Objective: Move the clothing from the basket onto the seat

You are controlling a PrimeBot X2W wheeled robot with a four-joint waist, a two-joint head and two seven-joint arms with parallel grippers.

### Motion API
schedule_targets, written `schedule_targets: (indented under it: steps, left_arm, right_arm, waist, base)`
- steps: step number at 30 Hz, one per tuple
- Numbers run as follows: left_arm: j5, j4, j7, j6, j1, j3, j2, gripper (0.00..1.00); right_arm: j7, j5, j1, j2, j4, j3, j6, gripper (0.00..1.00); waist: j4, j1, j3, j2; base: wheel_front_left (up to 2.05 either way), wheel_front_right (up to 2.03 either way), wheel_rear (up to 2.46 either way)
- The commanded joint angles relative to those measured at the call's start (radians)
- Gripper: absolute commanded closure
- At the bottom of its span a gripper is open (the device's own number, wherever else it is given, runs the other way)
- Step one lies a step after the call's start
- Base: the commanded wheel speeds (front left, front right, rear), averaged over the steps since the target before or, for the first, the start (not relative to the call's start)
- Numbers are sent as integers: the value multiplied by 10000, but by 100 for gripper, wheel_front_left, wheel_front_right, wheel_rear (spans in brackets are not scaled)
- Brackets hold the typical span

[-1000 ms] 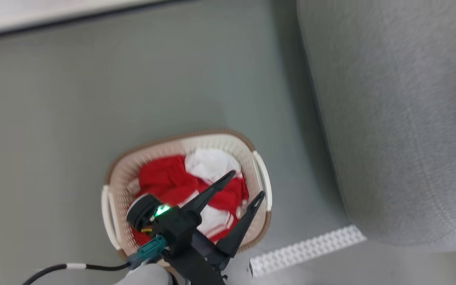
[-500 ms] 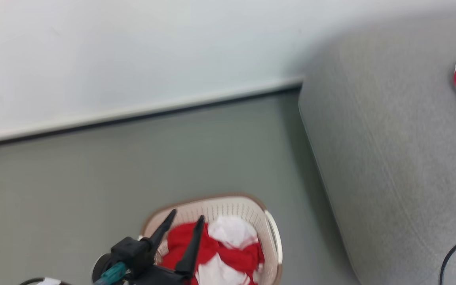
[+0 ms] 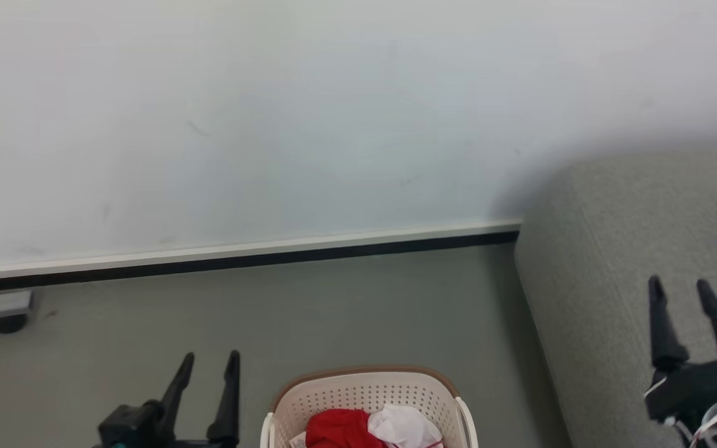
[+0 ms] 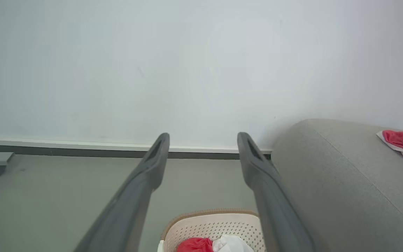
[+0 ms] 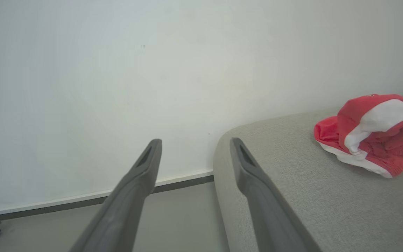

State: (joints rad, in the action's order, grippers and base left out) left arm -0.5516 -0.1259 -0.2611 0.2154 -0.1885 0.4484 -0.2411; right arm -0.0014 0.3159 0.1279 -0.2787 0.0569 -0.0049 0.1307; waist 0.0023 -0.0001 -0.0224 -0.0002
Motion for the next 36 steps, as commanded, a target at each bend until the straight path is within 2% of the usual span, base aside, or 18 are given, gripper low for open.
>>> schedule_targets:
  steps: [1, 9, 16, 25, 36]
  left_arm:
    - [224, 29, -48, -93, 203, -221, 54, 0]
    - [1511, 436, -47, -816, 1109, -1836, 460, 0]
    - [2077, 410, -48, -1433, 1698, -2799, 752, 0]
    - [2434, 98, -48, -1974, 2120, -3481, 983, 0]
    - [2755, -198, -48, -2301, 1980, -3867, 1332, 0]
  right_arm:
    - [-136, -108, -276, 126, -136, 76, 1, 0]
    - [-1298, -1513, -1293, 1269, -661, 289, 1, 0]
    - [-1500, -2170, -1884, 1838, -441, 999, 1, 0]
    - [-1407, -2616, -1950, 2109, 105, 1528, 1, 0]
    - [-1482, -2820, -1818, 2183, 225, 1578, 1, 0]
  waist:
    - [372, 1, -344, 2]
    - [345, 1, -395, 2]
    - [230, 1, -426, 2]
    - [227, 1, -326, 2]
    - [234, 1, -264, 2]
  base:
    - [0, 0, 0]
    - [0, 0, 0]
    - [0, 0, 0]
    - [0, 0, 0]
    - [0, 0, 0]
